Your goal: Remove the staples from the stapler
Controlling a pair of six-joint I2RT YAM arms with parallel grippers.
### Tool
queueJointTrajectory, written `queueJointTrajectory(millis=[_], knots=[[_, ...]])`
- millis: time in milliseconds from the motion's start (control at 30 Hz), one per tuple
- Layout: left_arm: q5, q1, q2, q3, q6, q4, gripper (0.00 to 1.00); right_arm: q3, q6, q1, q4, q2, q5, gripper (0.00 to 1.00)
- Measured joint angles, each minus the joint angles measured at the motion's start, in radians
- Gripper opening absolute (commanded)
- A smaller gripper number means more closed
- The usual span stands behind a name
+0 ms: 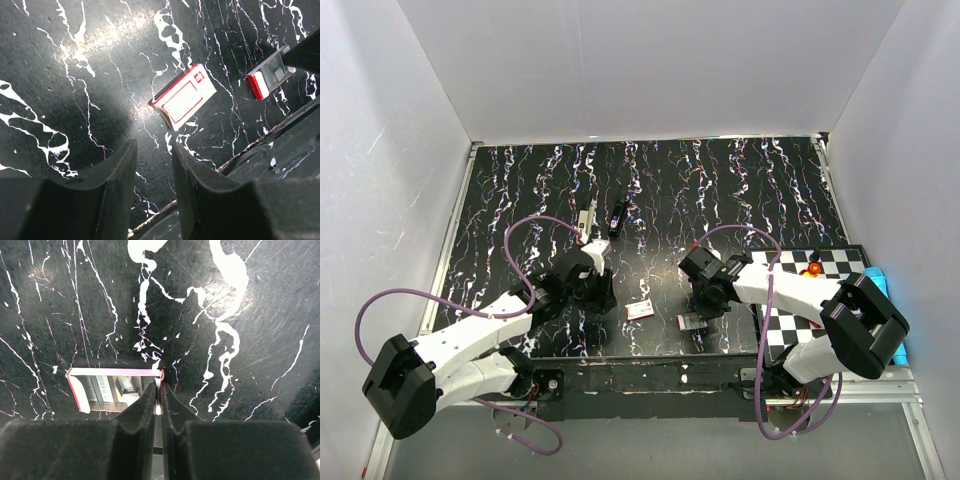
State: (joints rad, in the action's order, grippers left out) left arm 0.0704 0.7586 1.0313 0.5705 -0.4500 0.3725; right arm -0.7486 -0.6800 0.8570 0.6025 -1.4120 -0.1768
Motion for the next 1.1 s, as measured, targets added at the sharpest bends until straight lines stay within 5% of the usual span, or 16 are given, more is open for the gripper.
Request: queueJointTrajectory(millis=[267,1100], knots=[[0.000,0.019,0.022,-0.018,-0.037,0.000,0.33,-0.010,0.003,0.001,0.000,-0.010,0.000,0.01],[0.004,0.053,0.222,-0.050,-0.079,-0.090,0.33,-0.130,0.037,-0.010,0.016,-0.124,0.003,0.01]])
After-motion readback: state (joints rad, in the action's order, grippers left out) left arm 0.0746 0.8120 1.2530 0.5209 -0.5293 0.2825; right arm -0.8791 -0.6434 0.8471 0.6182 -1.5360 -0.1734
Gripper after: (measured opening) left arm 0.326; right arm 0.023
